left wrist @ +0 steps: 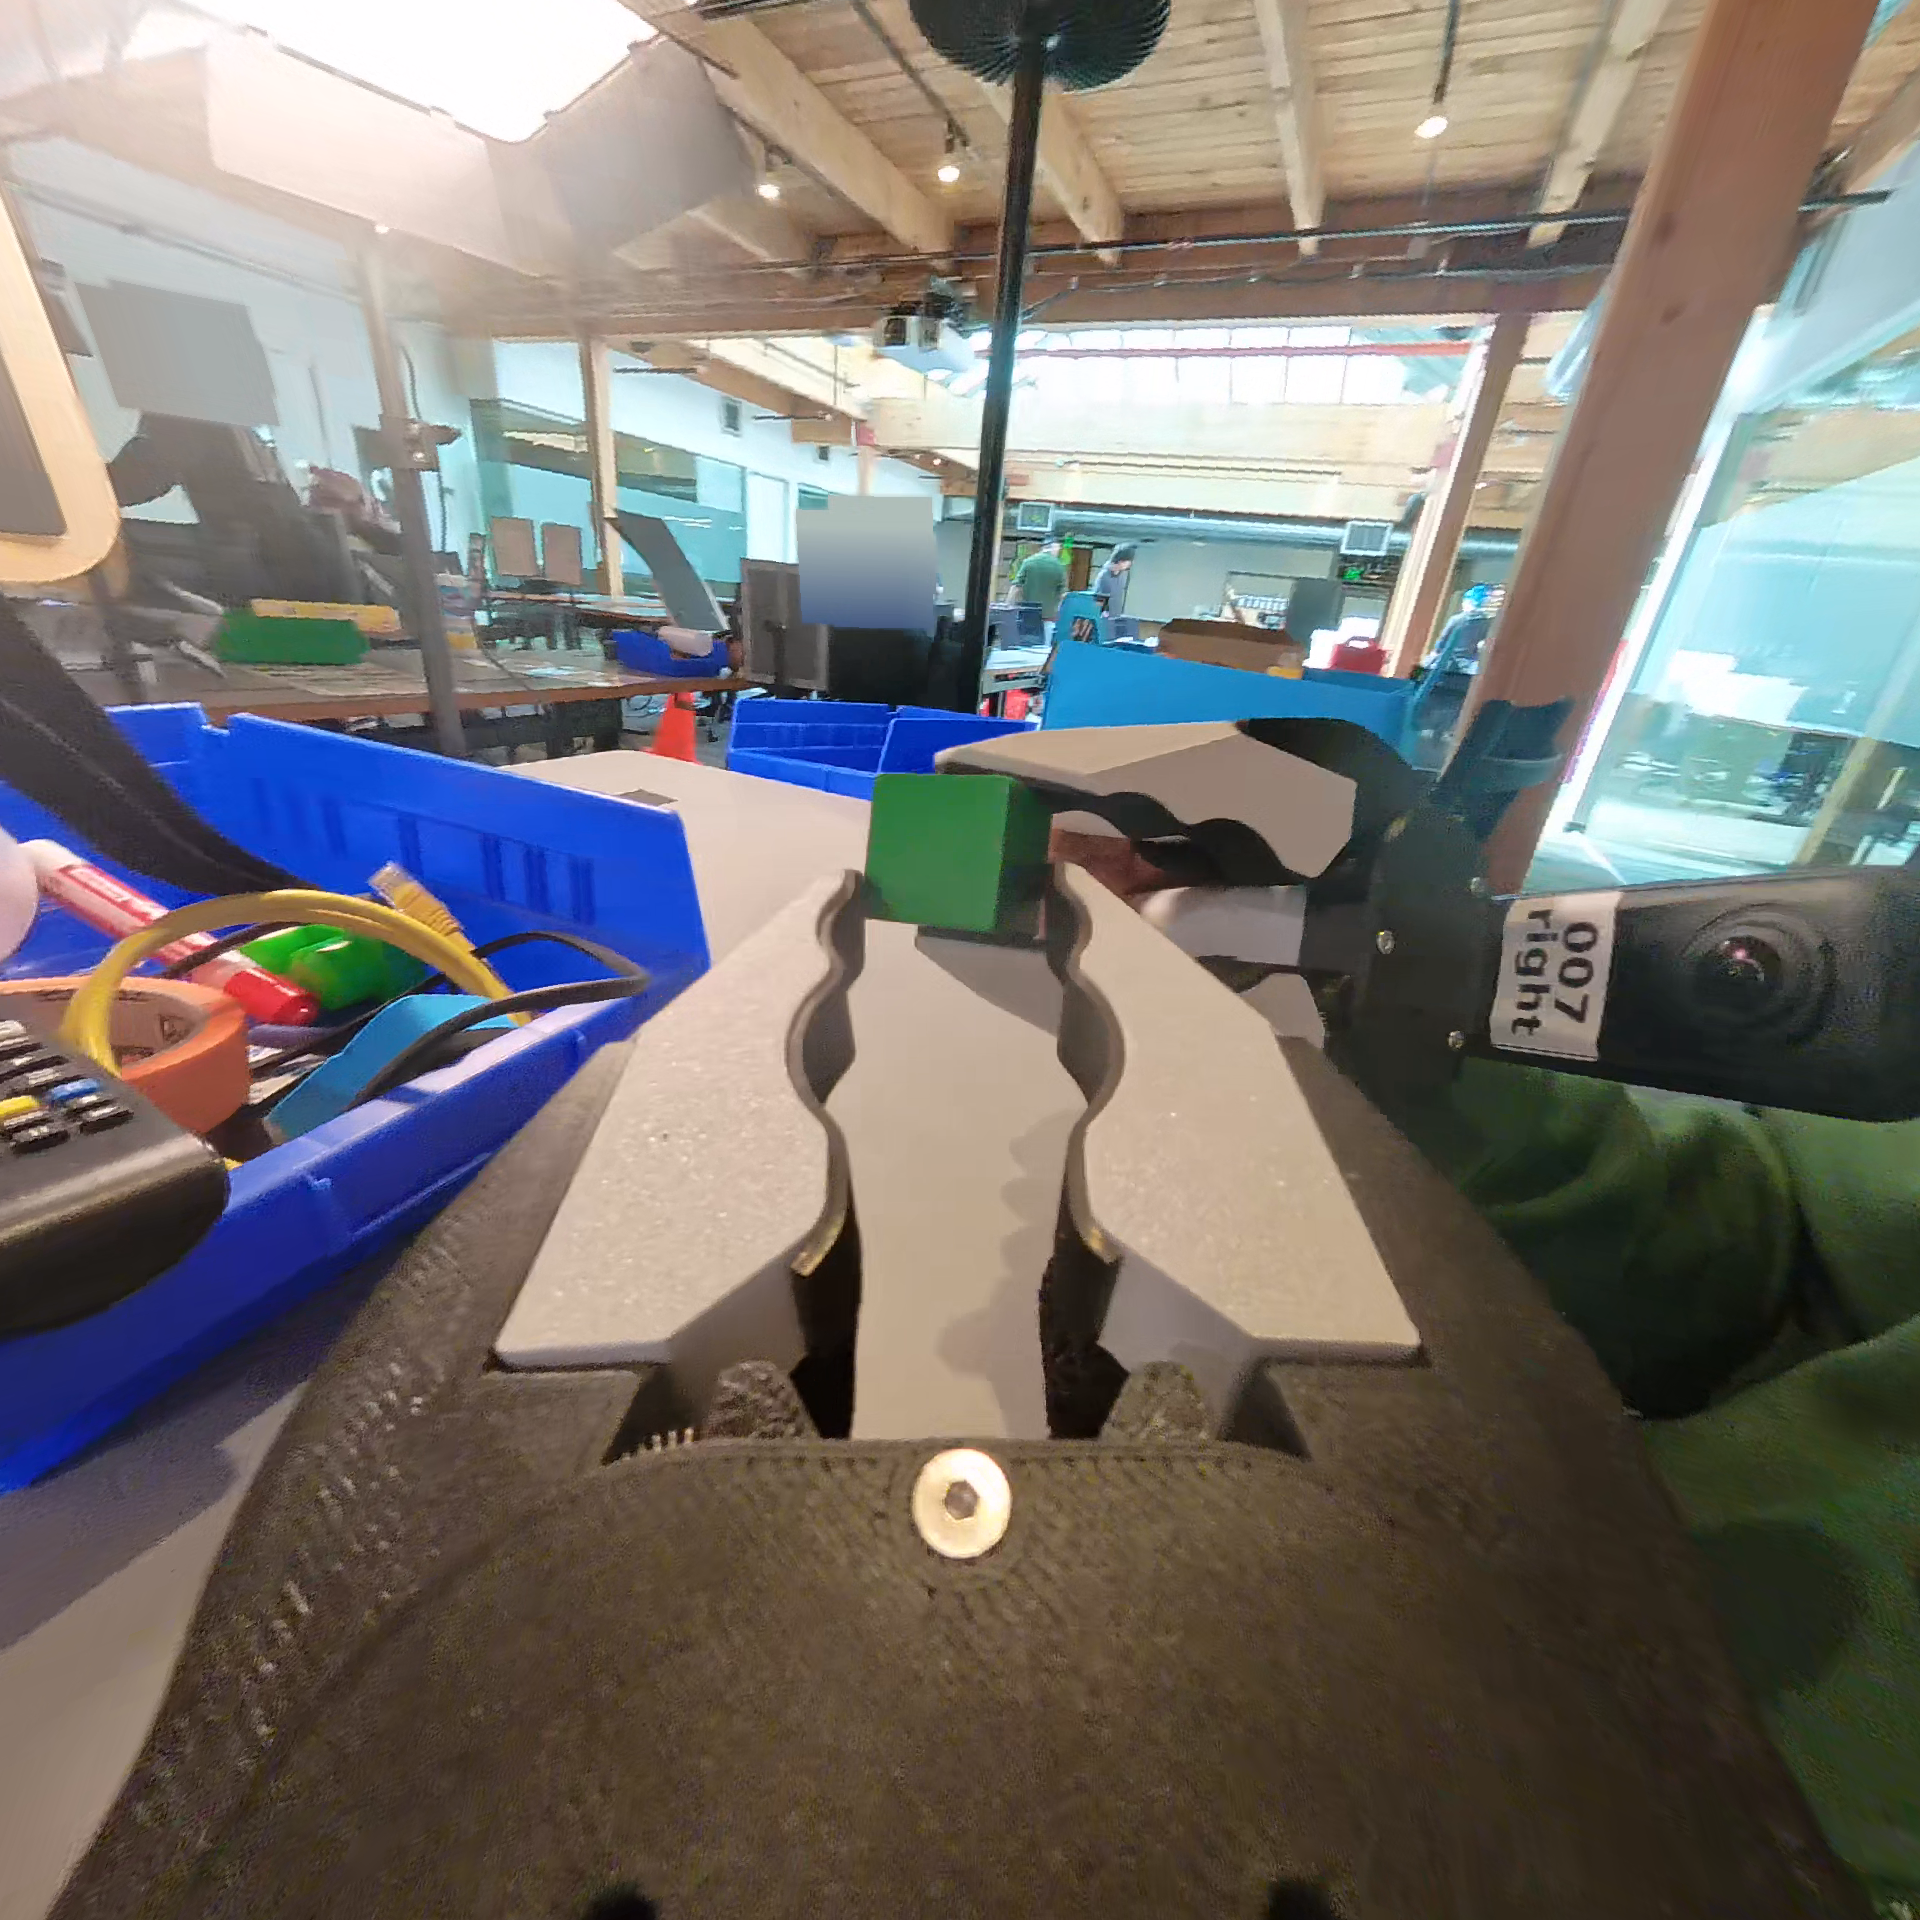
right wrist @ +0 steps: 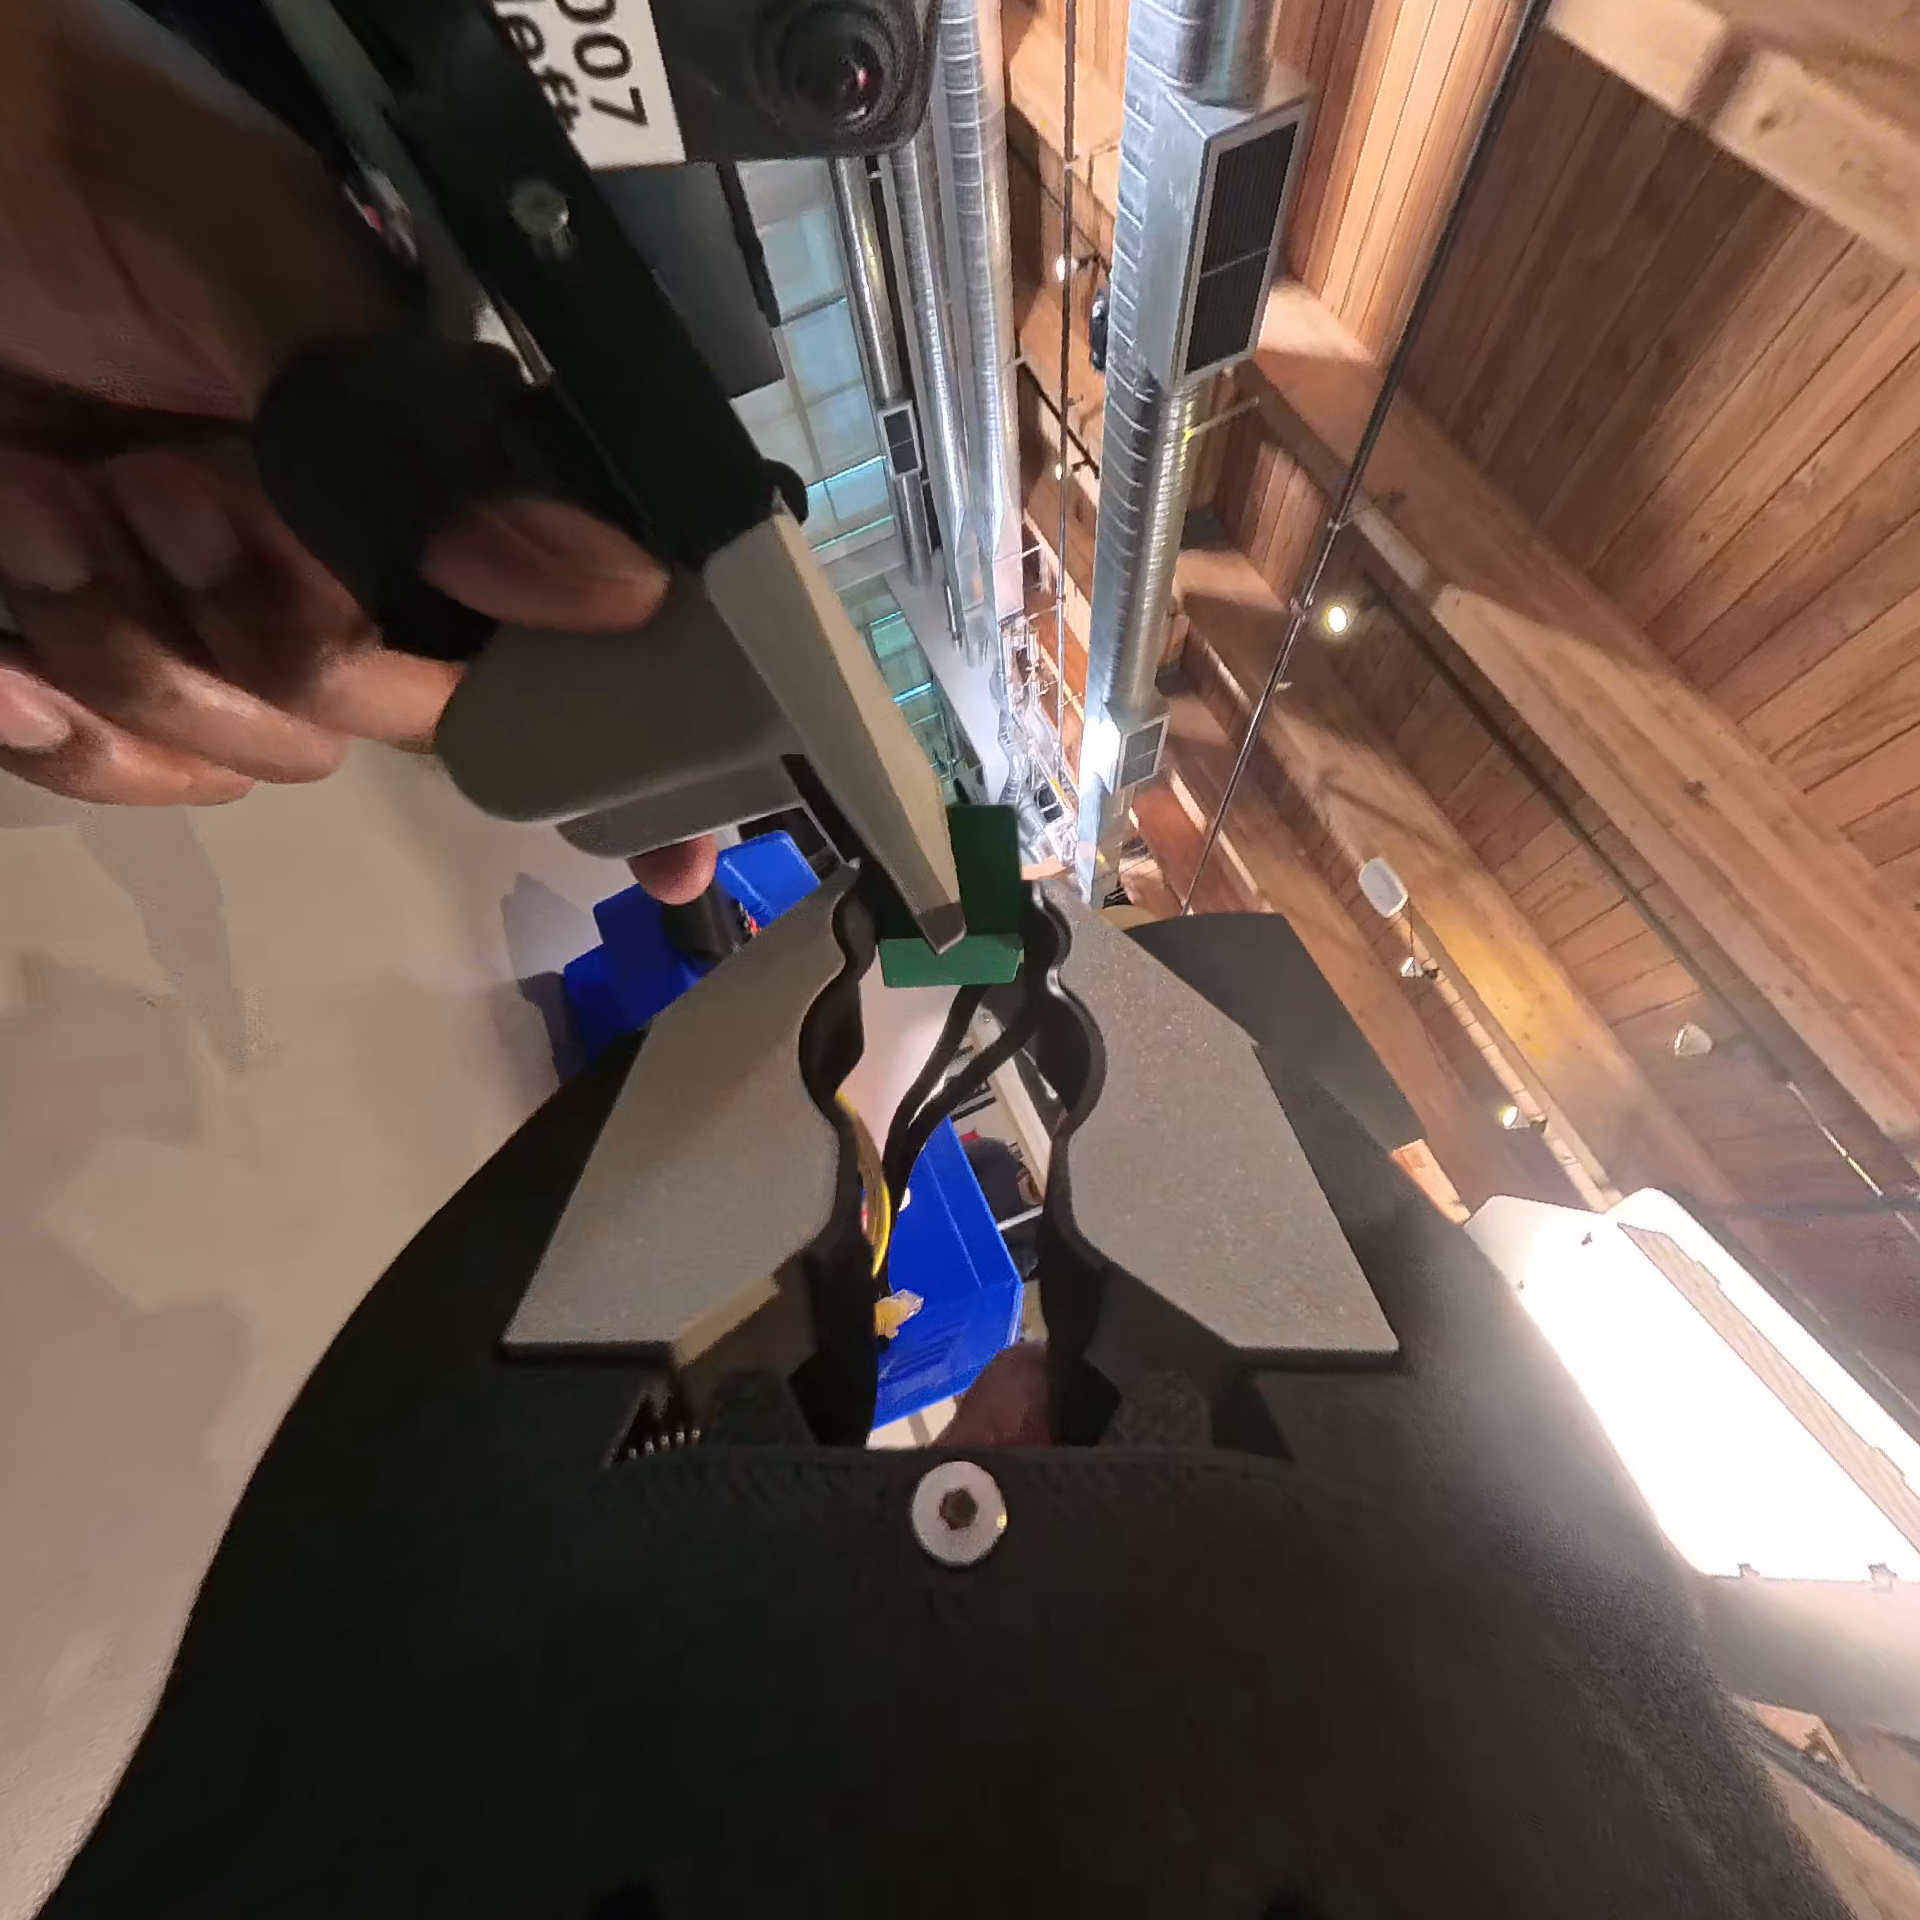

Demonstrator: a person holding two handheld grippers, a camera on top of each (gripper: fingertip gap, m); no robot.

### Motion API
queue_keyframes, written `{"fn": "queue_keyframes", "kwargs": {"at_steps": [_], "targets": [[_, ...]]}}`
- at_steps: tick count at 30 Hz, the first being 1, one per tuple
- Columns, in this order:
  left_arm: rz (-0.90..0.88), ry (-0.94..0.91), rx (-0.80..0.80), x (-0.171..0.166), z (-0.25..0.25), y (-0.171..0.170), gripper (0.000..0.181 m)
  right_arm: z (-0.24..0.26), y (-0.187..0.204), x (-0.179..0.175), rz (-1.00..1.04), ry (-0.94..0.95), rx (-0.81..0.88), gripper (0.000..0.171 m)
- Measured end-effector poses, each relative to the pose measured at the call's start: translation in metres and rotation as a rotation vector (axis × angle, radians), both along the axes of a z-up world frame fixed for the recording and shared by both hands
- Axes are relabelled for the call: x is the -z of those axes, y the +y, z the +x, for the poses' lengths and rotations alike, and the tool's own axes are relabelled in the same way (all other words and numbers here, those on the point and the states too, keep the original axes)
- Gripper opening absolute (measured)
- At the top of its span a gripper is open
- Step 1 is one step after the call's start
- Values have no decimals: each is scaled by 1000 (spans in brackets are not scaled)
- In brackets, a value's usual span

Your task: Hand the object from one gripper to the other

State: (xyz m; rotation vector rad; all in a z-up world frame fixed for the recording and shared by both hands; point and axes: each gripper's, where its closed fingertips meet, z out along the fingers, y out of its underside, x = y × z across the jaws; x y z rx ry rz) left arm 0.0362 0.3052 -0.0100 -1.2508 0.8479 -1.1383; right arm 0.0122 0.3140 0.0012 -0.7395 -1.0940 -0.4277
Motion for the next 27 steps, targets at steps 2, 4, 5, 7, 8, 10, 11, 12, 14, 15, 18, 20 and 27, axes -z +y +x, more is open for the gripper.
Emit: {"fn": "queue_keyframes", "kwargs": {"at_steps": [2, 4, 5, 7, 8, 10, 11, 12, 14, 15, 18, 20, 27], "targets": [[10, 4, 0, 0, -2, 0, 35, -1, -1, -1, -5, 7, -10, 29], [57, 8, -63, -4, -6, 5, 35, 1, 4, -1, -47, 34, 1, 29], [93, 11, -115, -6, -10, 9, 35, 4, 7, -1, -78, 52, 9, 30], [175, 27, -248, -11, -19, 18, 35, 12, 16, -2, -154, 112, 37, 31], [224, 46, -331, -13, -24, 24, 35, 18, 22, -3, -205, 155, 55, 31], [321, 96, -453, -14, -31, 29, 34, 28, 32, -2, -346, 256, 56, 31], [361, 121, -490, -14, -31, 30, 34, 32, 36, -2, -424, 317, 44, 31], [395, 145, -511, -13, -30, 30, 34, 34, 37, -1, -508, 378, 10, 31], [448, 182, -522, -11, -25, 27, 34, 31, 34, 0, -704, 501, -116, 33], [466, 194, -525, -10, -23, 26, 34, 29, 31, -1, -794, 559, -183, 34], [506, 213, -528, -9, -20, 23, 34, 19, 18, -1, -1039, 668, -388, 44], [520, 229, -532, -8, -18, 24, 34, 10, 10, 3, -1168, 681, -473, 51], [602, 311, -501, 4, -6, 16, 34, -9, 9, 14, -1226, 644, -453, 37]]}}
